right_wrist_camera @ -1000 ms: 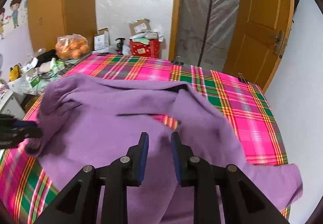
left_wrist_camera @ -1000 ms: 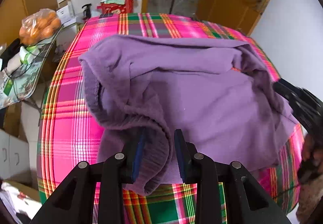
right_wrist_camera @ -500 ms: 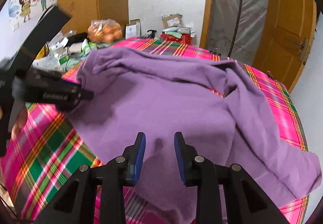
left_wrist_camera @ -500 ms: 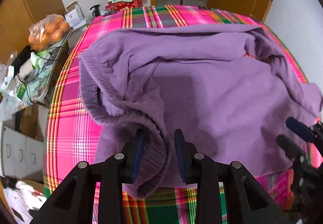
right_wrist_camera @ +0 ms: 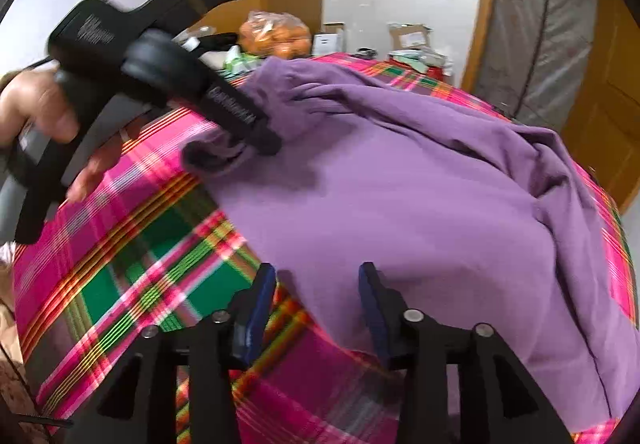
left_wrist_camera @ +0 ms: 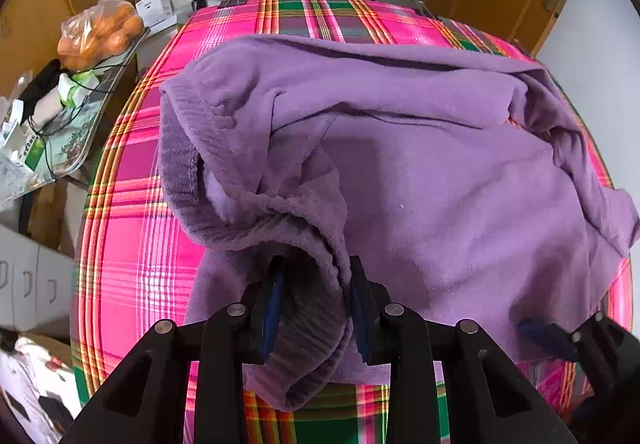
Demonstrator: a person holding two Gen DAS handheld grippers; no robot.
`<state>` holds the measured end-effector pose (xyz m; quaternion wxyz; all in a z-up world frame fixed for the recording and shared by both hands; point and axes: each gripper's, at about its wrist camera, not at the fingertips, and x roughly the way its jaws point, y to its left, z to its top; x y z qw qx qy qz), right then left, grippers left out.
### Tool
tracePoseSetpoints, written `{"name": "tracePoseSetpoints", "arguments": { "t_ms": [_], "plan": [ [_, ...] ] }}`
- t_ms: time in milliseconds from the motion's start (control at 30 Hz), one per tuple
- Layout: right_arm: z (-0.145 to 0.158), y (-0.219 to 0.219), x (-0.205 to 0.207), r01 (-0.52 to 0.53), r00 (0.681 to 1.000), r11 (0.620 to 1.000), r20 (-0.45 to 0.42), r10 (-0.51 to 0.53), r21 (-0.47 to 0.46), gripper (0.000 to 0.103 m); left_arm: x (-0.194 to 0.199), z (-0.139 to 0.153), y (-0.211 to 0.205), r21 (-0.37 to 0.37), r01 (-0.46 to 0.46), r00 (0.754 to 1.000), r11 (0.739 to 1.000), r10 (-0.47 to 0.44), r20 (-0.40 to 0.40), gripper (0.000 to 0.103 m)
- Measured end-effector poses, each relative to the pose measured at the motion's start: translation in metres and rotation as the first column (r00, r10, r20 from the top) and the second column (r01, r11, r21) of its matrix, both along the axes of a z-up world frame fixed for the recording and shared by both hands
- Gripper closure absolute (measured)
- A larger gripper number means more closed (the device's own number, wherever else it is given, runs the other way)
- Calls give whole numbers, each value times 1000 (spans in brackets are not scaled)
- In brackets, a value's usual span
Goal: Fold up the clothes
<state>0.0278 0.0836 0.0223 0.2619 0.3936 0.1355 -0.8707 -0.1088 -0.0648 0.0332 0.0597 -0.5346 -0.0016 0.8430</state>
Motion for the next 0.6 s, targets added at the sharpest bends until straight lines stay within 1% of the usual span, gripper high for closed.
{"name": "tracePoseSetpoints", "arguments": {
  "t_ms": [67, 133, 200, 267, 433, 533, 600],
  "plan": [
    [-4, -4, 1, -9, 1000, 1000, 12, 9, 11, 51, 0, 3, -6, 23, -3, 1000, 1000, 4, -14, 85],
    [-8, -6, 1, -5, 1000, 1000, 15, 4, 30, 51, 0, 6, -12, 42, -6, 1000, 999, 7, -26, 86],
    [-9, -7, 0, -1, 1000, 999, 6, 1, 44, 50, 0, 9, -17, 52, -10, 999, 999, 12, -38, 91],
    [-9, -8, -1, 5, 1000, 998, -9, -4, 65, 48, 0, 12, -23, 61, -16, 999, 998, 19, -49, 91],
    [-8, -10, -6, 15, 999, 995, -36, -12, 97, 48, -3, 18, -43, 82, -63, 995, 995, 69, -73, 91],
    [-9, -9, -9, 15, 999, 995, -35, -12, 95, 48, -6, 17, -58, 99, -92, 992, 991, 99, -74, 91],
    [-9, -7, -11, 13, 1000, 996, -30, -10, 89, 51, -9, 15, -67, 109, -111, 990, 988, 119, -73, 91]
  ]
}}
